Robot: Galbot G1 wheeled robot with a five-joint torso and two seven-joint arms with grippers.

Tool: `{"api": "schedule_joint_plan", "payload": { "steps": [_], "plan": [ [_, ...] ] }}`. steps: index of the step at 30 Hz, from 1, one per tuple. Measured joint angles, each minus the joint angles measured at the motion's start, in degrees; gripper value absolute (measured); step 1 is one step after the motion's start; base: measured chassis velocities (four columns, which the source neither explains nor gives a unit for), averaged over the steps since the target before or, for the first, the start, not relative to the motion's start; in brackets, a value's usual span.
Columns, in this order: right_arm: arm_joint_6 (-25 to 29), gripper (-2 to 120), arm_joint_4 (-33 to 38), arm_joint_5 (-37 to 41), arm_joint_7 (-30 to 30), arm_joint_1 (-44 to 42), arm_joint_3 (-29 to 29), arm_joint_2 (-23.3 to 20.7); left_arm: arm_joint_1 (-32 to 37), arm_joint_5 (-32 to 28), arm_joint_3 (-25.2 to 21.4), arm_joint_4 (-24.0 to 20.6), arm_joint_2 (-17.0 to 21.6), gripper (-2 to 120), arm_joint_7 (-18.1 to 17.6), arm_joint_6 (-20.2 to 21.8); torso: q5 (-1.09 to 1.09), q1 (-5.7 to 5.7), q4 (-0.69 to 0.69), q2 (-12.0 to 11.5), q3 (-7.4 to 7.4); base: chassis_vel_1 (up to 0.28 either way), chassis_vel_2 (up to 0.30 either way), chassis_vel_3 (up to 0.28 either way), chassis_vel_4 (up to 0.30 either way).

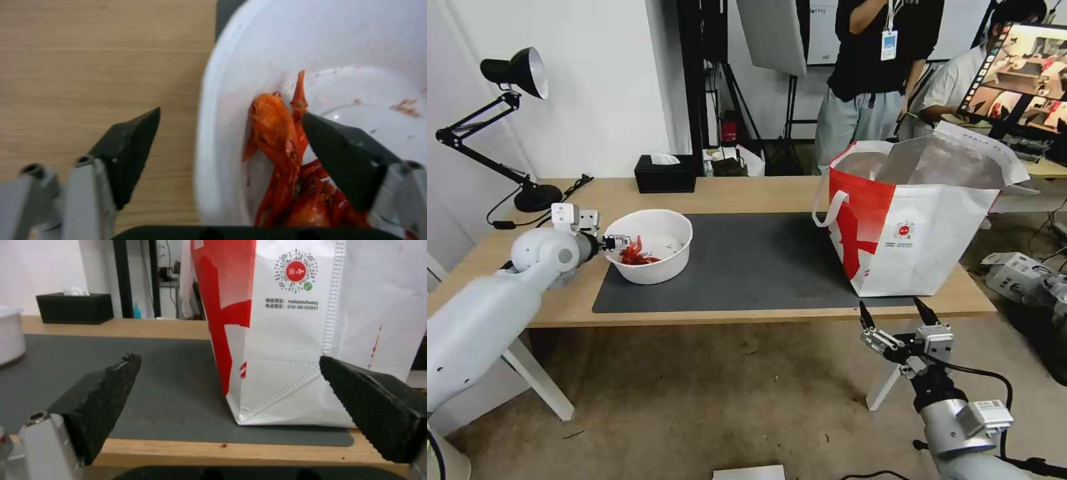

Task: Pick up the trash from the table and place it into the takeout bag.

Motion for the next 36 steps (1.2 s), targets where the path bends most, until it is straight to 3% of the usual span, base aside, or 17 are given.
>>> {"api": "schedule_joint_plan", "payload": {
  "steps": [2,4,8,13,20,27,34,36],
  "plan": [
    [0.0,100,-0.14,0.06,0.21,0.12,-0.03,0.0,-0.24,0.15,0.46,0.12,-0.2,71,-0.74,0.28,-0.02,0.0,0.0,0.0,0.0,0.0,0.0,0.0,0.0],
    [0.0,100,-0.16,0.08,0.26,0.15,-0.03,0.0,-0.29,0.15,0.53,0.14,-0.23,70,-0.84,0.35,-0.02,0.0,0.0,0.0,0.0,0.0,0.0,0.0,0.0],
    [0.0,100,-0.58,0.2,0.55,0.44,-0.09,-0.01,-0.69,0.18,0.88,0.3,-0.51,47,-1.46,1.09,-0.01,0.0,0.0,0.0,0.0,0.0,0.0,0.0,0.0],
    [0.0,100,-0.87,0.23,0.62,0.73,-0.4,-0.01,-0.68,0.24,0.86,0.13,-0.52,33,-1.56,1.03,-0.01,0.0,0.01,0.0,0.0,0.0,0.0,0.0,0.0],
    [-0.02,100,-1.07,0.22,0.76,0.85,-0.69,-0.01,-0.21,0.31,0.71,-0.71,-0.53,4,-1.61,0.51,0.0,-0.01,0.01,0.01,0.0,0.0,0.0,0.0,0.0],
    [-0.13,100,-1.23,0.2,1.06,0.85,-0.61,0.16,0.57,-1.43,-0.35,-2.53,-0.3,0,-2.13,0.46,-0.03,0.0,0.01,0.0,0.0,0.0,0.0,0.0,0.0],
    [-0.85,100,-1.51,0.18,1.5,0.94,-0.51,0.19,1.86,-8.54,-4.05,-8.05,0.09,0,-7.78,0.8,-0.02,0.0,0.0,0.0,0.0,0.0,0.0,0.0,0.0],
    [-1.35,100,-1.55,0.18,1.96,0.98,-0.57,0.18,1.73,-11.55,-5.1,-11.86,0.51,0,-10.28,0.87,-0.02,0.0,0.01,0.0,0.0,0.0,0.0,0.0,0.0]
  ]
}}
